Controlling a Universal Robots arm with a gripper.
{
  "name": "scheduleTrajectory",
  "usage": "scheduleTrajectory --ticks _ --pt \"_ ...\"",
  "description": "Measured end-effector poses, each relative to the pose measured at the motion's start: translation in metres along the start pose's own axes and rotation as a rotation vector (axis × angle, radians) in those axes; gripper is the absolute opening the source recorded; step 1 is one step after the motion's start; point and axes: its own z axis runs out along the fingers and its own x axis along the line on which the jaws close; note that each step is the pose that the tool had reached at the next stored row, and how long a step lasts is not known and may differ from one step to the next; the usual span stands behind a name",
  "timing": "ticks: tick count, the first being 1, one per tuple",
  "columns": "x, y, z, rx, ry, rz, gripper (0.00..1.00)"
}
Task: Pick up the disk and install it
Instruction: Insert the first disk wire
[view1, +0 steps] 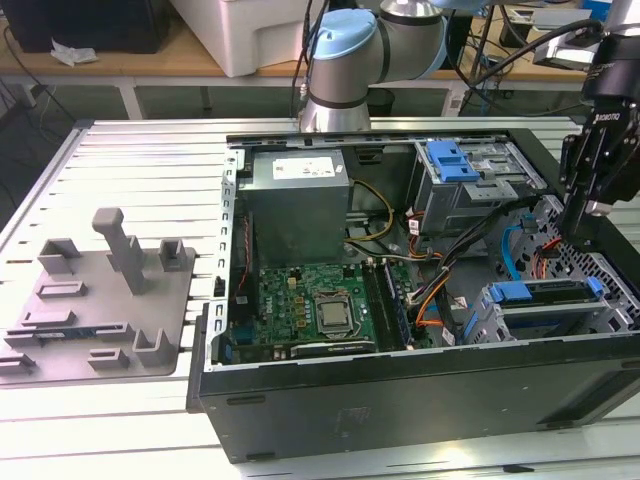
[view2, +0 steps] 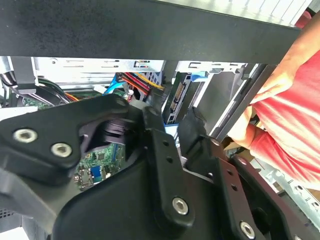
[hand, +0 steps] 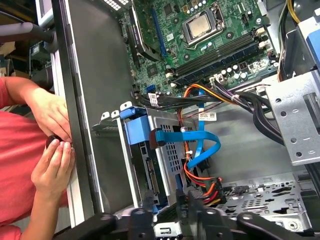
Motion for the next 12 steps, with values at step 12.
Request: scheduleTrajectory --ticks 12 --pt "-0.0038 -0.0005 -0.0019 -0.0001 -0.0007 0.000 0.26"
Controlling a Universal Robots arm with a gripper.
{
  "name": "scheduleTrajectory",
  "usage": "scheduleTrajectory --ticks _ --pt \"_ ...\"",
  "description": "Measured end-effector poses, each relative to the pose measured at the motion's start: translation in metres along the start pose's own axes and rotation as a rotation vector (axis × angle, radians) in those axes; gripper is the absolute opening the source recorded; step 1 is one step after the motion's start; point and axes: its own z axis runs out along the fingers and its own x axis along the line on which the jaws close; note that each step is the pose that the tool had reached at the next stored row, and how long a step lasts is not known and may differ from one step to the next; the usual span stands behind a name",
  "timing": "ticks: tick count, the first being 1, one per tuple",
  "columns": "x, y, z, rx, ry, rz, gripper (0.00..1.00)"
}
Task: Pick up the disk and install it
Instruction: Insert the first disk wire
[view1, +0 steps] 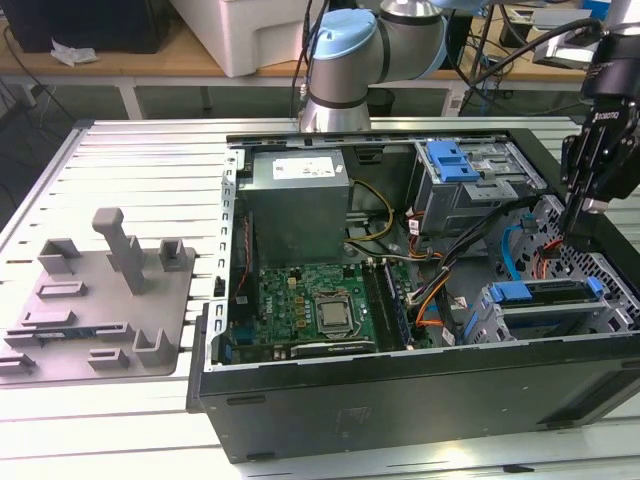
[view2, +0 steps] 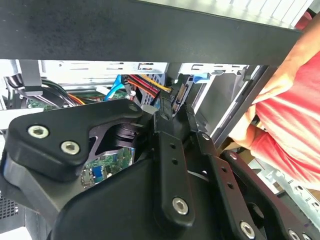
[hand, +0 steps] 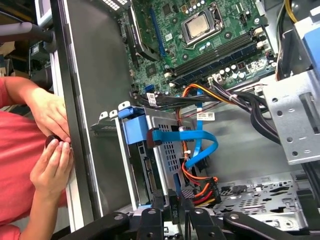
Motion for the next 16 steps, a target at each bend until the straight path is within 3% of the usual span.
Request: scheduleTrajectory --ticks 8,9,16 --pt "-0.0020 0.0000 -0.0009 -0.0003 -0.0001 0.000 0.27" --pt "-0.0021 0.0000 -0.0009 -0.0003 0.0000 0.000 0.34" --pt "-0.0035 -0.0018 0.0006 -0.0003 -0.0003 0.000 0.34"
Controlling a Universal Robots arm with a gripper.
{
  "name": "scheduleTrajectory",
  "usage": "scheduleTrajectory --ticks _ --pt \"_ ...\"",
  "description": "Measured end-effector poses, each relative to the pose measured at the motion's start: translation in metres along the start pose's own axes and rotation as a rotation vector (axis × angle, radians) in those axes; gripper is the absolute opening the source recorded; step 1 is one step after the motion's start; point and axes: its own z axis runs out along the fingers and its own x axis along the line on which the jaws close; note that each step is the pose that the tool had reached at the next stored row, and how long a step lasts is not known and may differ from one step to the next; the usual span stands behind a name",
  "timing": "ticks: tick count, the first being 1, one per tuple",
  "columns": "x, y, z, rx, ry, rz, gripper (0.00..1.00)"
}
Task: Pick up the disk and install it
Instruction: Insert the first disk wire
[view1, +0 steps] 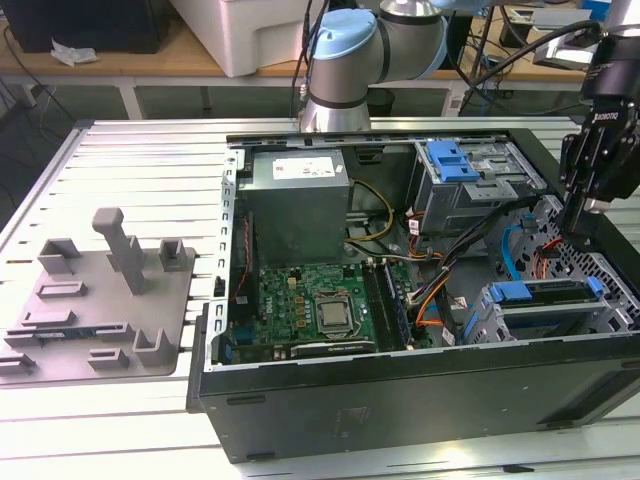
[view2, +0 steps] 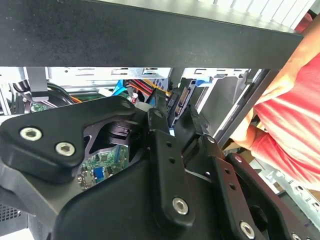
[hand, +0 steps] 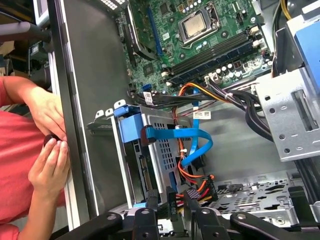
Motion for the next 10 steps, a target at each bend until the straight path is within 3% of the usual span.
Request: scheduleTrajectory --ticks 7,10 --pt "-0.0017 -0.0006 0.0024 -0.0003 -0.0020 -0.001 0.34" --pt "-0.0022 -0.0012 0.0037 -0.0021 -0.0097 -0.002 0.34"
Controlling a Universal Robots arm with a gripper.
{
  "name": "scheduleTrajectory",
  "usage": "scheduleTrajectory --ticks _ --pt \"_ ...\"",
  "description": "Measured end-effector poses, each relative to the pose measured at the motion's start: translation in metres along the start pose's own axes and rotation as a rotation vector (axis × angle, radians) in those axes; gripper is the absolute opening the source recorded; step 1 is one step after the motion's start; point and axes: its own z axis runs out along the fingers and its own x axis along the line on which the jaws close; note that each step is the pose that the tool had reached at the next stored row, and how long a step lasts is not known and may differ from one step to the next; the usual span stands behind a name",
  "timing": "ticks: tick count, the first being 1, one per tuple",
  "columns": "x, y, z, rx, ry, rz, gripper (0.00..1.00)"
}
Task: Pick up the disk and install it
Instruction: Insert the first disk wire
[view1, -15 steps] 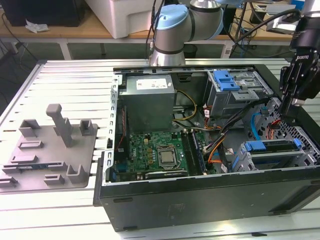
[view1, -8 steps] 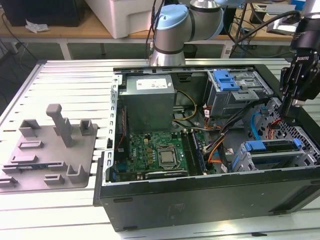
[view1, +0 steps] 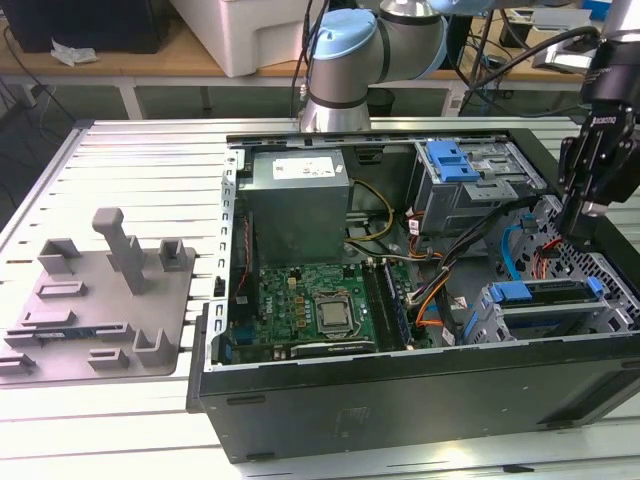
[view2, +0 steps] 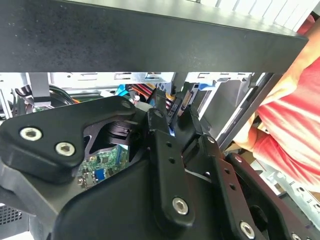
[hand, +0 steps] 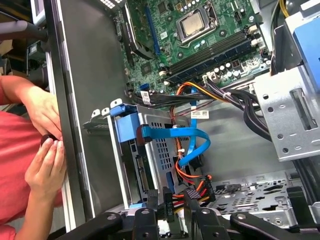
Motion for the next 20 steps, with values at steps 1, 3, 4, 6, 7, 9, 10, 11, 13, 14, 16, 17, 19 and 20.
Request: scheduleTrajectory --ticks 1,3,4,6,7,9,10,11,13,14,16,17,19,20 --pt "0.0001 -0.0002 0.0004 -0.0007 -0.0035 -0.001 0.34" --pt "0.0006 -0.0005 0.0013 -0.0022 -0.0102 -0.002 0.34" --pt "0.0007 -0.0006 0.0016 -0.0026 -0.0125 -0.003 0.34" --pt "0.0014 -0.0009 0.0025 -0.0041 -0.0190 -0.004 0.34" --pt "0.0016 -0.0010 0.0028 -0.0043 -0.0203 -0.004 0.33" --pt "0.0019 -0.0011 0.0030 -0.0044 -0.0207 -0.004 0.19" --pt "0.0020 -0.0012 0.0031 -0.0044 -0.0210 -0.004 0.19" --pt "0.0021 -0.0012 0.0033 -0.0045 -0.0211 -0.004 0.18" --pt "0.0022 -0.0013 0.0034 -0.0045 -0.0211 -0.004 0.18" --pt "0.0022 -0.0013 0.0034 -0.0045 -0.0211 -0.004 0.18" --pt "0.0023 -0.0012 0.0035 -0.0045 -0.0211 -0.004 0.18" --pt "0.0025 -0.0009 0.0035 -0.0045 -0.0211 -0.004 0.18" --pt "0.0031 0.0006 0.0030 -0.0046 -0.0213 -0.004 0.18" --pt "0.0036 0.0012 0.0026 -0.0046 -0.0213 -0.004 0.18"
